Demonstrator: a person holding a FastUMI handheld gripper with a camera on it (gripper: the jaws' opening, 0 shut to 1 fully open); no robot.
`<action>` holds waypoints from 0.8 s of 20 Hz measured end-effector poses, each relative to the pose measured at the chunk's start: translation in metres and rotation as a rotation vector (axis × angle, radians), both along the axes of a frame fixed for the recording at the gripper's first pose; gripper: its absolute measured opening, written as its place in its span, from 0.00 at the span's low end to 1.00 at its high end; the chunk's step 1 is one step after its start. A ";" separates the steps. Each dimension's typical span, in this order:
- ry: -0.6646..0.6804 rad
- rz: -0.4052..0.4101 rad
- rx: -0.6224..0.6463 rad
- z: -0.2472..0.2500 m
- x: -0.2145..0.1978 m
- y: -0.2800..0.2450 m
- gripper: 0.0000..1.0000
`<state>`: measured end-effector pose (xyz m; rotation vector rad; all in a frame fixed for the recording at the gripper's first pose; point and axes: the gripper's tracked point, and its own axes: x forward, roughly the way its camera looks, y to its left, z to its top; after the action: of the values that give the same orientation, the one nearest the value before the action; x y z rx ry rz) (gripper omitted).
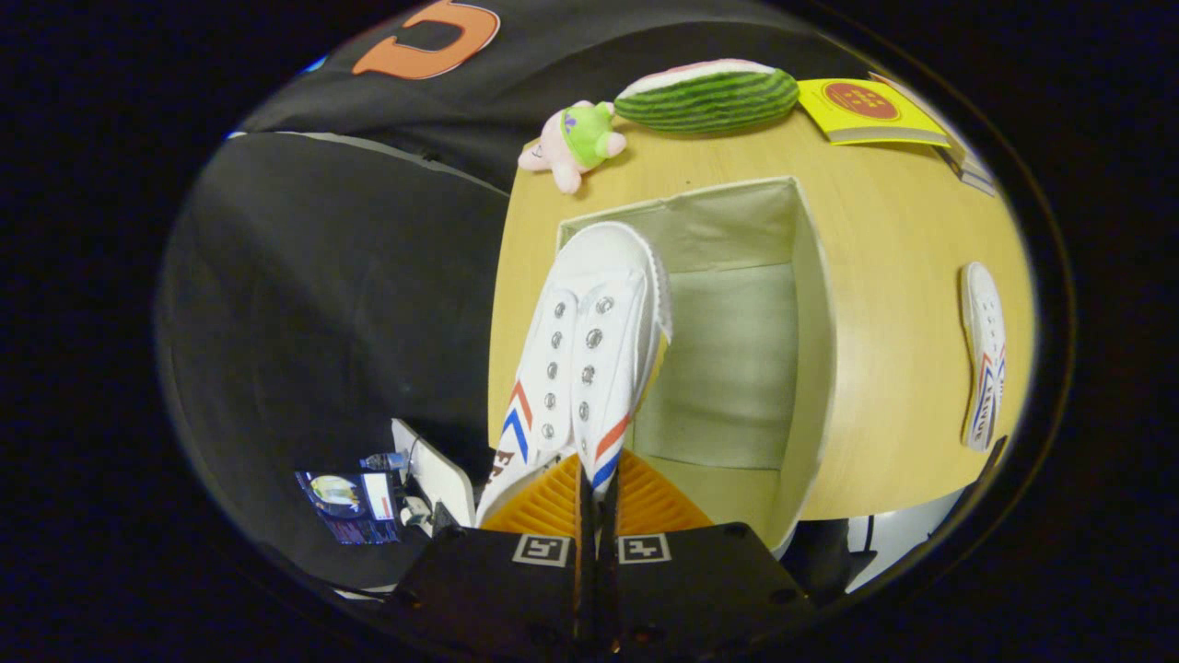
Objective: Open the storage box then place both shoes into the box .Put the left shoe in first, then the right shoe, with the right side of both shoes facing outward in a uniform manner.
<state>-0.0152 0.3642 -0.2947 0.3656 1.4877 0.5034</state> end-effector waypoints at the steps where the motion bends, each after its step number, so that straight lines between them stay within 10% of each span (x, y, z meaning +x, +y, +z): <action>1: -0.005 -0.006 -0.015 -0.007 0.004 0.001 0.06; 8: 0.000 -0.022 -0.023 -0.029 0.008 0.011 0.17; 16: -0.152 -0.016 0.018 0.000 0.025 0.005 0.87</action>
<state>0.0096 0.3691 -0.2946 0.3464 1.3332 0.5207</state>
